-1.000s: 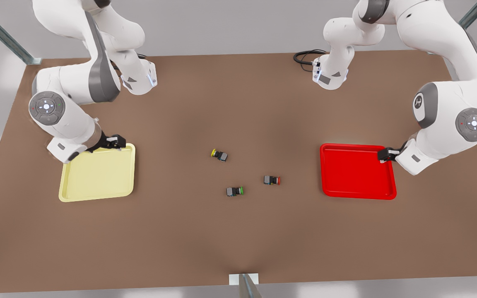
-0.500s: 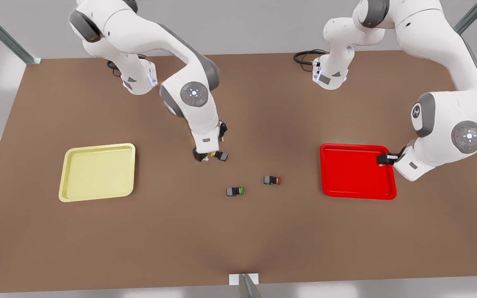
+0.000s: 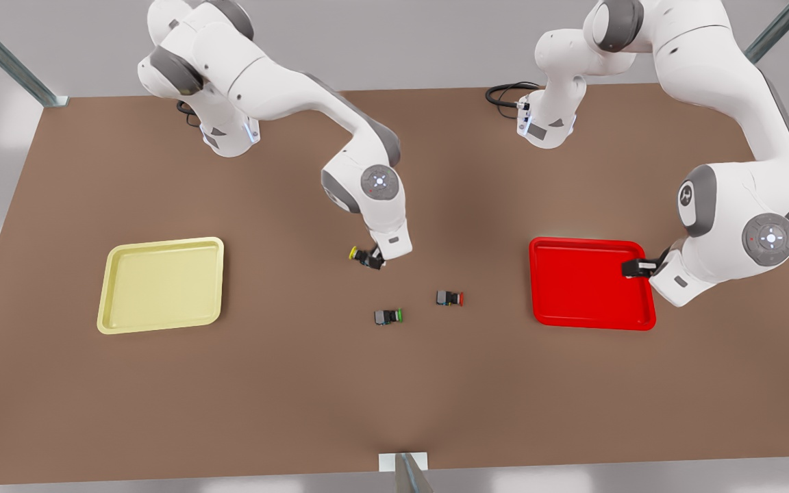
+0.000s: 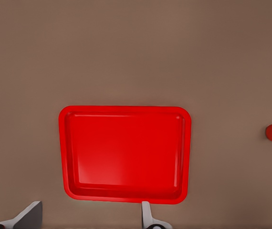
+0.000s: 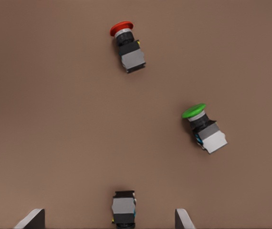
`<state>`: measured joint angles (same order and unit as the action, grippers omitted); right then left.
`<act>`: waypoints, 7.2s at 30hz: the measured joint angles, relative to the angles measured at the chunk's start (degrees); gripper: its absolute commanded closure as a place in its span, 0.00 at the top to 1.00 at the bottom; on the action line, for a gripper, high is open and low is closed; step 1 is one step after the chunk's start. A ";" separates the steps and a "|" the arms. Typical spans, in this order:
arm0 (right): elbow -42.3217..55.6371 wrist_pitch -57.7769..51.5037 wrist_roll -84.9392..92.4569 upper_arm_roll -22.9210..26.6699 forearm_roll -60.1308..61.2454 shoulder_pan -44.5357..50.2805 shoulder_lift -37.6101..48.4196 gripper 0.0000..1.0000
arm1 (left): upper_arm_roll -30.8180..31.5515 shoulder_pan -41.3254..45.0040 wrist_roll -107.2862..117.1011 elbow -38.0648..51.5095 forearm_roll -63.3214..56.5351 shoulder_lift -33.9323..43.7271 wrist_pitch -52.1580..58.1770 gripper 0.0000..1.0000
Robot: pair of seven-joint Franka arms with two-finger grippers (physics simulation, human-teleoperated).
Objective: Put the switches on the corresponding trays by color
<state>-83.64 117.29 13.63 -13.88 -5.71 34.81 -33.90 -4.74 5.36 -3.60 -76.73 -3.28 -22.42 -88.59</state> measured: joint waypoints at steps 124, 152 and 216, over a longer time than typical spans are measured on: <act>-47.36 14.29 24.98 -0.03 -11.29 -28.71 25.13 0.53 | -0.09 0.12 -0.18 0.09 2.52 -5.18 -1.47 1.00; -53.74 22.10 55.18 16.61 -9.76 -40.40 22.56 1.00 | 0.19 36.90 104.81 -9.01 13.47 -19.79 -45.70 1.00; 2.08 -26.77 -7.74 12.30 2.55 -39.20 21.80 1.00 | -9.06 39.12 107.84 -12.19 18.51 -22.90 -42.59 0.53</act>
<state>-81.56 90.53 5.89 -1.58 -3.16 -4.40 -12.10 -13.80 44.48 104.24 -88.92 15.23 -45.32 -131.18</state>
